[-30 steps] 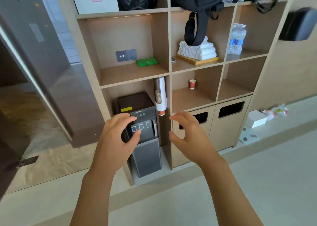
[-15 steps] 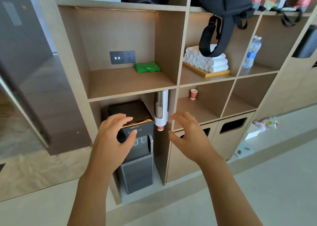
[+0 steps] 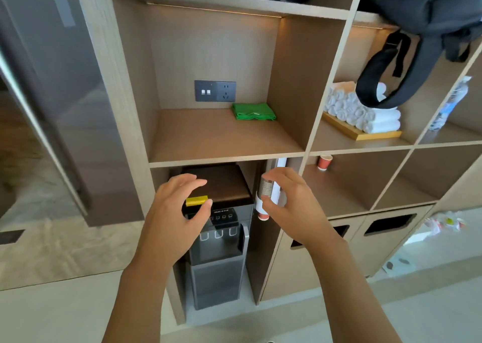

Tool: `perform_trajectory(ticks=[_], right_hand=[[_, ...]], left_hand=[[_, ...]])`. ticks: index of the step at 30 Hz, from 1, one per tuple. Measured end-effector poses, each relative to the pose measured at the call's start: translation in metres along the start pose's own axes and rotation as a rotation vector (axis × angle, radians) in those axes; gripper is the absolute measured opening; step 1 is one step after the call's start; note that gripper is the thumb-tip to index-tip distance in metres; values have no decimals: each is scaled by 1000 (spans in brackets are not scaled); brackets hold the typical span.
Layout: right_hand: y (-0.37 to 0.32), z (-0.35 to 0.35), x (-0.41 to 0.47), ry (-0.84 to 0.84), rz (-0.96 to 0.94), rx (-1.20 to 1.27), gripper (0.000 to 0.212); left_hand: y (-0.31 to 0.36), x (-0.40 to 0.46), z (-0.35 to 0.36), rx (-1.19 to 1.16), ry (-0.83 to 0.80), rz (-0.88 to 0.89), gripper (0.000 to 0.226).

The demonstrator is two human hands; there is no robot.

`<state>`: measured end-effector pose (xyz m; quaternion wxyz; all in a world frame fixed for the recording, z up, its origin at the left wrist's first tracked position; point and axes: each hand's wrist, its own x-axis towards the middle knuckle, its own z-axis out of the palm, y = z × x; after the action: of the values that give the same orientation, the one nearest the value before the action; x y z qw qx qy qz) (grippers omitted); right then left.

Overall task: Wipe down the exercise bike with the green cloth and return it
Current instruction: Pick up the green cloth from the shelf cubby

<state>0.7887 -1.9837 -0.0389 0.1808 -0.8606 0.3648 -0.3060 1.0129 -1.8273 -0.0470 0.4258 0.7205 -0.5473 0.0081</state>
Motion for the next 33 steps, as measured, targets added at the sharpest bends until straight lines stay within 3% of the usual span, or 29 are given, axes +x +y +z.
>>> perform_trajectory(ticks=[21,28,33], right_hand=[[122,32,252,-155,-218,185,46],[150,42,279,-203,-184,201,48],[162,31,297,-144,-117,217,48]], left_hand=[[-20,189,105,145,202,-128,34],[-24,221,127,194,145,-124,34],[-15,261,138,187,97,-37,35]])
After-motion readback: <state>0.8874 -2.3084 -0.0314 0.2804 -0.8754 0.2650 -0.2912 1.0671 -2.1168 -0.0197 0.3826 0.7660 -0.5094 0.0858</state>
